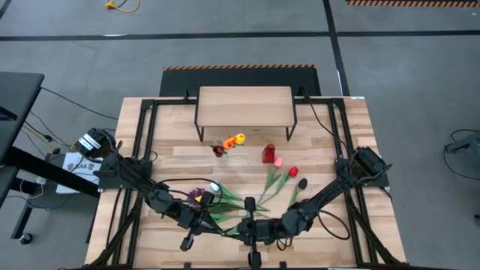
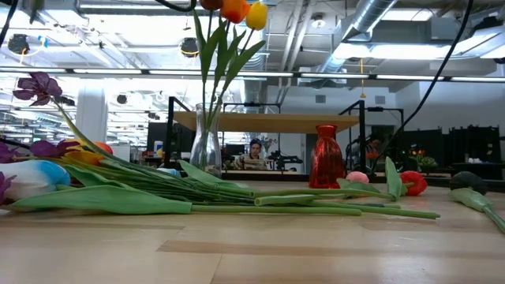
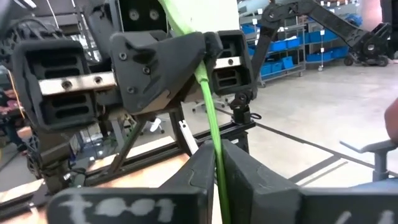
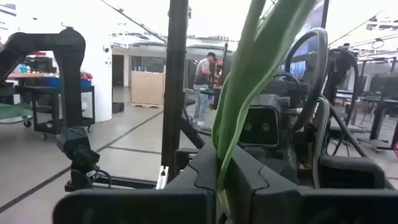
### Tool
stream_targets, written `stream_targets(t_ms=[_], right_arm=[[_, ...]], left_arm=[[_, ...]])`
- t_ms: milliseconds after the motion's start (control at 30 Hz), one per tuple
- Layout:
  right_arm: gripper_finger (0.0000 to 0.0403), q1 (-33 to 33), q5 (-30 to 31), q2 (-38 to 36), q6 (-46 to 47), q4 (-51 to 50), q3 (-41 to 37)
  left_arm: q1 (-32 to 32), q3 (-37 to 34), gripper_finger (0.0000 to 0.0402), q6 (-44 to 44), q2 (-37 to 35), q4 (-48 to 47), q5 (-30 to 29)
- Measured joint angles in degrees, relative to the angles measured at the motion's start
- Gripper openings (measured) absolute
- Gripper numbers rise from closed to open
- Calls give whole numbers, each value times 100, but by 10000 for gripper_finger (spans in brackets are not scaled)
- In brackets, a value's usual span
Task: Pick and place flowers into a vace then onto a shelf
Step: Put the left black tulip into the transparent vase
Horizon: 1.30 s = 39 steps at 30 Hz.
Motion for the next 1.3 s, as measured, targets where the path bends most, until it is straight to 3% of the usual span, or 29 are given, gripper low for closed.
stream_targets(t_ms=[367,667,1300], right_arm=[[4,-216,-69,-278,879,-1323,2],[3,-311,-198,-280,896,-1358,2],[5,-309,-205,-285,1094,-2416,367]], left_arm=[[17,-2,54,-328,-4,-61,-183],[241,-2,95,-799,-9,-393,-188],[236,-2,98,-906,-9,-384,-88]])
